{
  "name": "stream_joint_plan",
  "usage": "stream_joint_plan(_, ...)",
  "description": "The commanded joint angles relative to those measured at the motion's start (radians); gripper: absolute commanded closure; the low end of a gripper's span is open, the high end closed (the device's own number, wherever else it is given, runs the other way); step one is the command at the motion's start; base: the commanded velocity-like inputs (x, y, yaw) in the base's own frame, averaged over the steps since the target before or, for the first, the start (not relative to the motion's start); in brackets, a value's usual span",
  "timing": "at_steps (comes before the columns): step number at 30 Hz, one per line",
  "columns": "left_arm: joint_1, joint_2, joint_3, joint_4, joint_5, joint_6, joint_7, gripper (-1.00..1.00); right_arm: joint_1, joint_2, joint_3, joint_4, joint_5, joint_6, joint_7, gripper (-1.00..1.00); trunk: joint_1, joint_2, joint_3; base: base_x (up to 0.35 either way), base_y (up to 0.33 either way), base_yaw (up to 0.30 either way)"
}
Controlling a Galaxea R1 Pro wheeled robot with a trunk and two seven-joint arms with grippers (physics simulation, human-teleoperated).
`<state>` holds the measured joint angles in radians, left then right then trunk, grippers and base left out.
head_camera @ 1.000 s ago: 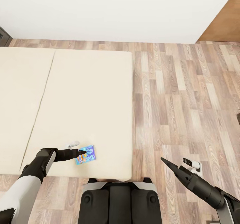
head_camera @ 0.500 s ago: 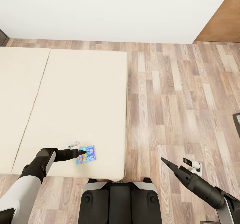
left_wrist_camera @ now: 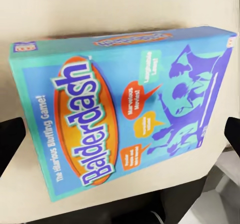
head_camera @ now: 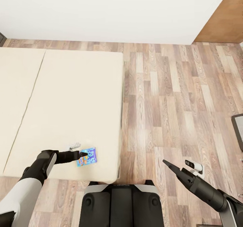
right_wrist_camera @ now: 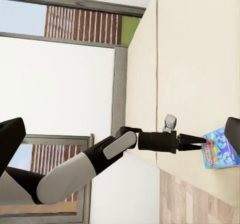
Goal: Put all the toys in the child's room - the three board games (two on the bed and one on the table), the two jigsaw puzzles on the table, and the tennis ball on the table - inside the toy box on the table in the child's room.
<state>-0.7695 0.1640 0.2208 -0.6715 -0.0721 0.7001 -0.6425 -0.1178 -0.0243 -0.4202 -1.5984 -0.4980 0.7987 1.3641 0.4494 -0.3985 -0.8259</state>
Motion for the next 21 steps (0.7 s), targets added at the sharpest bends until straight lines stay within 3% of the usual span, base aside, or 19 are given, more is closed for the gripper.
stream_joint_plan(1, 0.000, -0.001, 0.005, -0.001, -0.008, 0.006, -0.008, -1.00, 0.000, 0.000, 0.000, 0.000, -0.003, 0.008, 0.001, -1.00, 0.001, -0.001, -0.001, 0.000, -0.078, 0.000)
stream_joint_plan(21, -0.001, -0.001, 0.005, -0.003, -0.008, 0.007, -0.008, -1.00, 0.000, 0.000, -0.001, 0.000, -0.003, 0.009, 0.001, -1.00, 0.001, -0.001, -0.001, 0.000, -0.152, 0.000)
